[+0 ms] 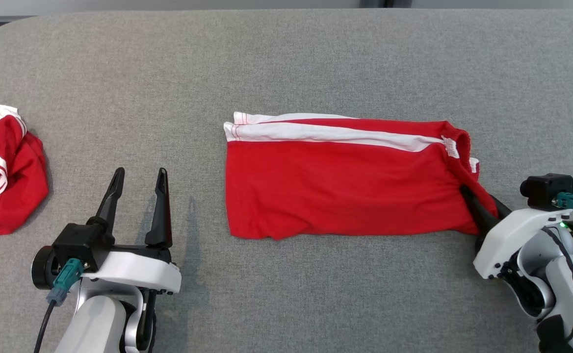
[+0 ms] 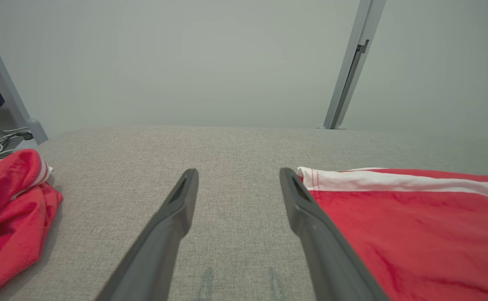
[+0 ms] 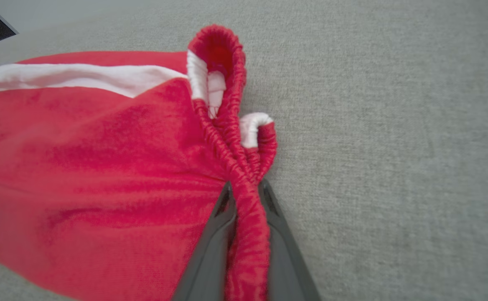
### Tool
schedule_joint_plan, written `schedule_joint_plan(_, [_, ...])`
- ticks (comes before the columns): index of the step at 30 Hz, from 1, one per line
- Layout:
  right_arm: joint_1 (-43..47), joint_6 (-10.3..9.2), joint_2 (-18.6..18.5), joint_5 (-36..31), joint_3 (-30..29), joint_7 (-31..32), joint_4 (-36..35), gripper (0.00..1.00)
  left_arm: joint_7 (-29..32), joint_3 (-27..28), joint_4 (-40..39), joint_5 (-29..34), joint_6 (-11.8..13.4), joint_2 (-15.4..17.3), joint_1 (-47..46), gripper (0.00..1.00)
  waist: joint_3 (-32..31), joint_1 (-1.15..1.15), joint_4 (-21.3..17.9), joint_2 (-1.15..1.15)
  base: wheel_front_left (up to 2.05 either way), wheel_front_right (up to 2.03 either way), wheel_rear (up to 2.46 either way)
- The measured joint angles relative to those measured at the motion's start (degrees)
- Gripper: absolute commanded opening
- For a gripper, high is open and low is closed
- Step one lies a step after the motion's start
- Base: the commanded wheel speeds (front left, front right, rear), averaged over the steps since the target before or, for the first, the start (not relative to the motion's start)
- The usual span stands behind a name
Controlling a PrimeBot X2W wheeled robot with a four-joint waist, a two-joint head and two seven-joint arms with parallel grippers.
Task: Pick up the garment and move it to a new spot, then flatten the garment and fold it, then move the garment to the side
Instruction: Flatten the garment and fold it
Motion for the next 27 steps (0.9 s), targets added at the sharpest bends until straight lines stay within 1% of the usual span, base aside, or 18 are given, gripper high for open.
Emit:
schedule_joint_plan(2, [0.01,0.04,-0.9,1.13,0.52,-0.12,0.03,0.0,0.0,0.01,0.1,0.01,0.0,-0.02,-0.05,1.0,-0.01,0.0,-0.08,0.0,0.0,0.0,0.0])
schedule_joint_plan(9, [1.03,0.03,-5.86,5.89,1.1,-0.1,-0.47,0.0,-0.1,0.16,0.24,0.01,-0.24,-0.13,-0.08,1.0,-0.11,0.0,-0.23,0.0,0.0,0.0,0.0])
schedule_joint_plan(15, [1.38,-0.32,-8.18,12.63,3.68,2.71,-5.71,0.0,-0.16,0.45,0.23,0.01,-0.24,-0.16,-0.08,1.0,-0.22,0.0,-0.73,0.0,0.0,0.0,0.0])
schedule_joint_plan(24, [0.71,-0.32,-8.95,25.2,6.64,8.6,-19.42,0.0,-0.18,0.03,0.51,0.35,-0.42,-0.43,-0.35,1.0,-0.33,0.0,-0.68,0.0,0.0,0.0,0.0])
schedule_joint_plan(27, [-0.74,-0.32,-7.49,30.28,7.05,10.38,-21.78,0.0,-0.18,-0.08,0.66,0.35,-0.44,-0.69,-0.73,1.0,-0.2,0.0,-0.32,0.0,0.0,0.0,0.0])
